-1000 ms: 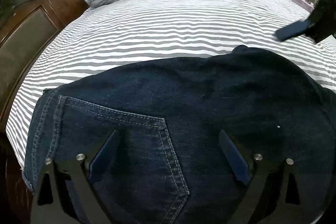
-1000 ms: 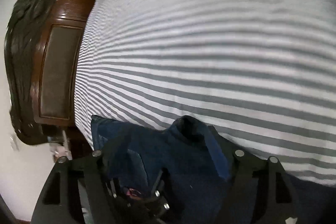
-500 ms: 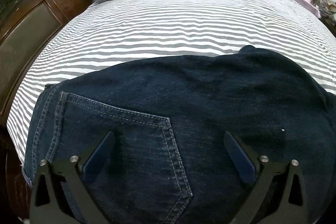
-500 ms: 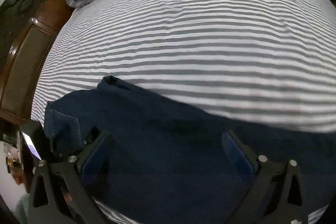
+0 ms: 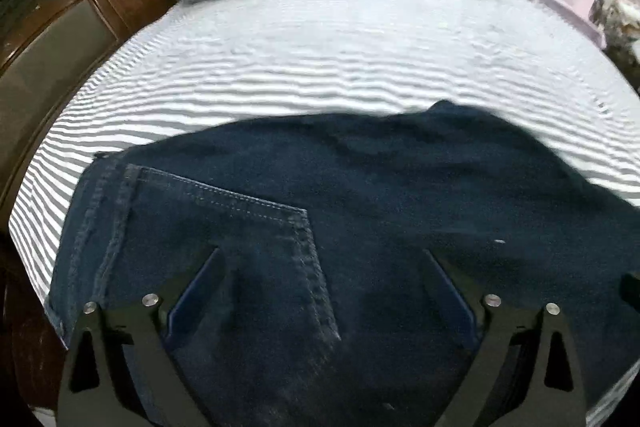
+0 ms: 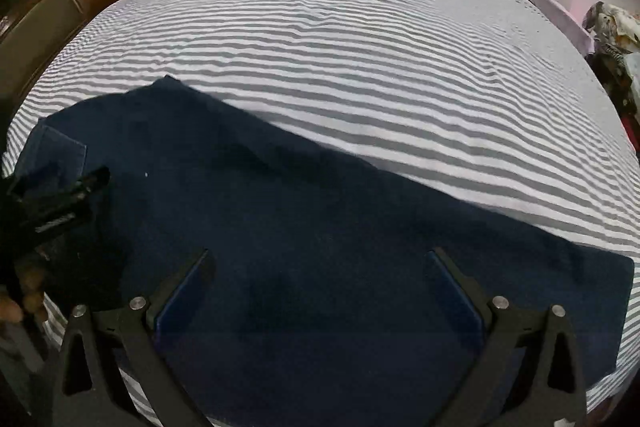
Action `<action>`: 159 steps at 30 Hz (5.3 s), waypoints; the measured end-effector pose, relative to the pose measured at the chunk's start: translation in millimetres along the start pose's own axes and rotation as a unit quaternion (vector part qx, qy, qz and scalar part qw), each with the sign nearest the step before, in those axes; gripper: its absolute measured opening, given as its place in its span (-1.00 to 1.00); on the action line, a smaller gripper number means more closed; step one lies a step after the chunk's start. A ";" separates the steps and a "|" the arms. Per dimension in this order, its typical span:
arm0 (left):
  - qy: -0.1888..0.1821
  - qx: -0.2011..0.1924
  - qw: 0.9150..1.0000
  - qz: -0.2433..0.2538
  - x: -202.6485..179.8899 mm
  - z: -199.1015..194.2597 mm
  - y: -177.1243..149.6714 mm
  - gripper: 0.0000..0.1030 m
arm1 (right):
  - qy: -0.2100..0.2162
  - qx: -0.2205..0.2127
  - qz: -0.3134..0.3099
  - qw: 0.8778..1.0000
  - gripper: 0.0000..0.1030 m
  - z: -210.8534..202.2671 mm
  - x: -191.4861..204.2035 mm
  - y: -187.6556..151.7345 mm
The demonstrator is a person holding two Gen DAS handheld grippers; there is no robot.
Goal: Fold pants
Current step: 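Smooth the dark blue jeans flat with both open grippers, then grasp the stacked stitched leg hems with the right gripper, then lift the hems with the right gripper and carry them toward the left gripper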
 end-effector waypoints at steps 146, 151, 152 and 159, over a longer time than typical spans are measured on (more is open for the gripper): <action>-0.053 0.009 0.994 0.093 -185.4 8.9 -17.3 1.00 | 0.220 0.015 0.361 0.906 -0.70 -72.9 -367.4 -94.0; -0.058 0.010 0.994 0.090 -183.4 7.8 -16.8 1.00 | 0.218 0.024 0.335 0.916 -0.70 -73.8 -345.1 -76.4; -0.058 0.011 0.994 0.088 -182.3 7.6 -16.9 1.00 | 0.219 0.026 0.332 0.917 -0.70 -74.3 -339.9 -73.4; -0.054 0.006 0.996 0.077 -157.0 2.3 -18.7 1.00 | 0.245 0.035 0.292 0.924 -0.70 -72.3 -282.4 -47.8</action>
Point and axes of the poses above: each gripper's, at about its wrist camera, not at the fingertips, and z roughly the way its jaws point, x to its left, y to its top, the point moved 2 cm from there along z, roughly the way its jaws point, and after that the axes turned 2 degrees about -y, right-handed, at the moved point
